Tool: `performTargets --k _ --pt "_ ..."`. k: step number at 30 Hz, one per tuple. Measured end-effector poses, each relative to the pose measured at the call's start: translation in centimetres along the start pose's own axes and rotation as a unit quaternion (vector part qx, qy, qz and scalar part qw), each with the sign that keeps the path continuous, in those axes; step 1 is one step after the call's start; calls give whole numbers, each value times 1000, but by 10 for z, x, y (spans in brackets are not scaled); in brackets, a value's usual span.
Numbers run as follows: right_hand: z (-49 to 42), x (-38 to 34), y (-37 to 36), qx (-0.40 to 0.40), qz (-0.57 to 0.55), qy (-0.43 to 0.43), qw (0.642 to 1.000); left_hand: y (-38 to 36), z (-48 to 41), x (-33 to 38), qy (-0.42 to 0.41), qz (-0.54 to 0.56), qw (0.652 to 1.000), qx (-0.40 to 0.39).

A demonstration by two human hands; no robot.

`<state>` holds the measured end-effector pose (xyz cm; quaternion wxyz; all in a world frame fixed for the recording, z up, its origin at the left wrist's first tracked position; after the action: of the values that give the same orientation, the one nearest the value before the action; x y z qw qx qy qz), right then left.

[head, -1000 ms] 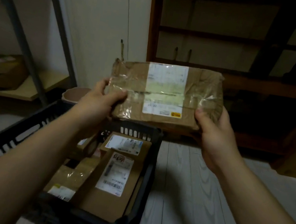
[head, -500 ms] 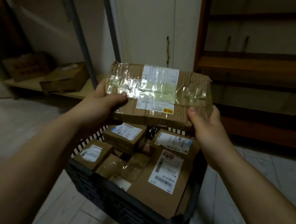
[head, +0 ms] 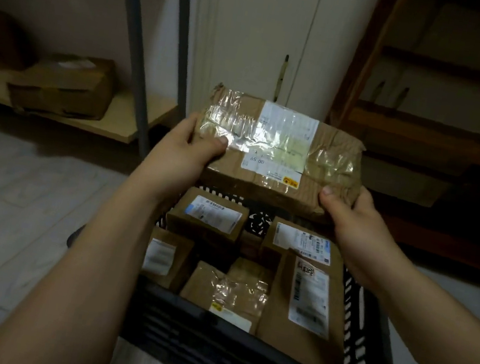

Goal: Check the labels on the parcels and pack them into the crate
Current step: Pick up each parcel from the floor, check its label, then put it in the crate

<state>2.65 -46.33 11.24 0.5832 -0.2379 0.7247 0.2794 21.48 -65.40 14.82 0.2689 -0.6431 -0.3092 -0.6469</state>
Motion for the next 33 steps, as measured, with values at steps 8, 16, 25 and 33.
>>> performTargets --k 8,16,25,33 --pt "-24 4 -30 31 20 -48 998 19 -19 -22 3 6 998 54" --pt "-47 37 -31 -17 25 -35 999 22 -27 -43 25 -56 996 61" --pt "-80 46 -26 -50 6 -21 999 10 -52 -51 77 -37 990 109" --pt "-87 52 -14 -49 13 -29 998 -9 -85 -39 142 -93 983 67"
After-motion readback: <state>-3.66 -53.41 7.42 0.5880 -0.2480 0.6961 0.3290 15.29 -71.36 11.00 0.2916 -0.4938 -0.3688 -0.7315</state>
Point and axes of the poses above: each hand's wrist, its own z-axis away from the middle knuckle, its own y-axis out of the back of the hand, x = y × z, the point moved 9 cm from there along -z, towards the middle knuckle, and after that the axes turned 8 degrees about y, right-handed, at the moved point
